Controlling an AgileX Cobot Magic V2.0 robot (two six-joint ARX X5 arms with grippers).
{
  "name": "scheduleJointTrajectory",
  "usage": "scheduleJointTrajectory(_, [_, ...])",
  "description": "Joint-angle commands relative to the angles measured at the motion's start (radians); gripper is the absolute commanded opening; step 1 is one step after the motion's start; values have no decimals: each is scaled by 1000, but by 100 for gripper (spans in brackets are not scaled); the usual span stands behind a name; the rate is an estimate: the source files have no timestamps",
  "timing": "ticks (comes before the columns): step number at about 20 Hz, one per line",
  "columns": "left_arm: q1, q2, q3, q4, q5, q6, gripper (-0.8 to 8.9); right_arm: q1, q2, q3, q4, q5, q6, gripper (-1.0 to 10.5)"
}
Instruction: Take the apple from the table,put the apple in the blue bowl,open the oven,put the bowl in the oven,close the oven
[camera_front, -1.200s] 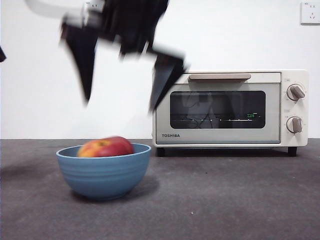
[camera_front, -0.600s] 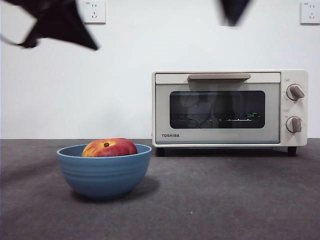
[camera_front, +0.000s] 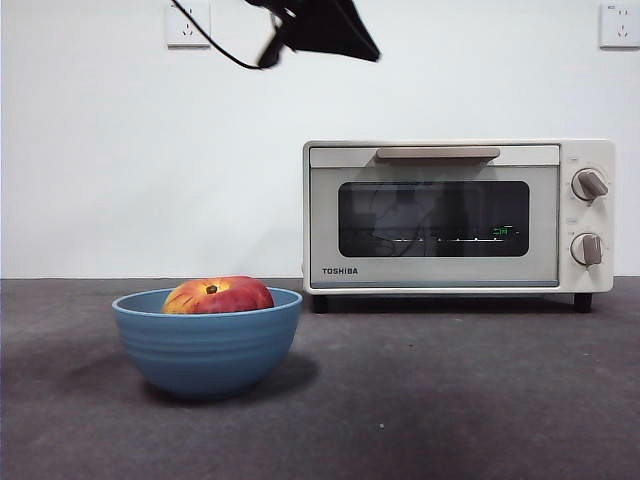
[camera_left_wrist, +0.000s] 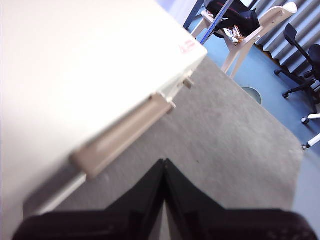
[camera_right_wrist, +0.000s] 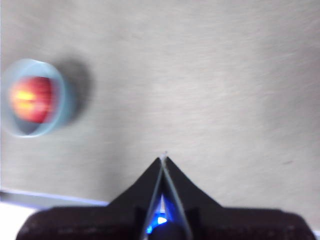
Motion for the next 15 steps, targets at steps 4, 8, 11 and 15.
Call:
scheduleJointTrajectory(4, [-40, 177, 110, 79, -84, 98, -5, -7, -179, -37, -40, -58, 93, -4])
scheduleJointTrajectory(8, [-54, 248, 110, 95, -165, 98, -5, -7, -238, -37, -66, -60, 118, -4])
scheduleJointTrajectory(11, [-56, 275, 110, 69, -187, 84, -5, -7, -246, -37, -66, -60, 125, -4])
scheduleJointTrajectory(15, [-63, 288, 110, -8, -187, 85, -5, -7, -246, -37, -55, -55, 124, -4])
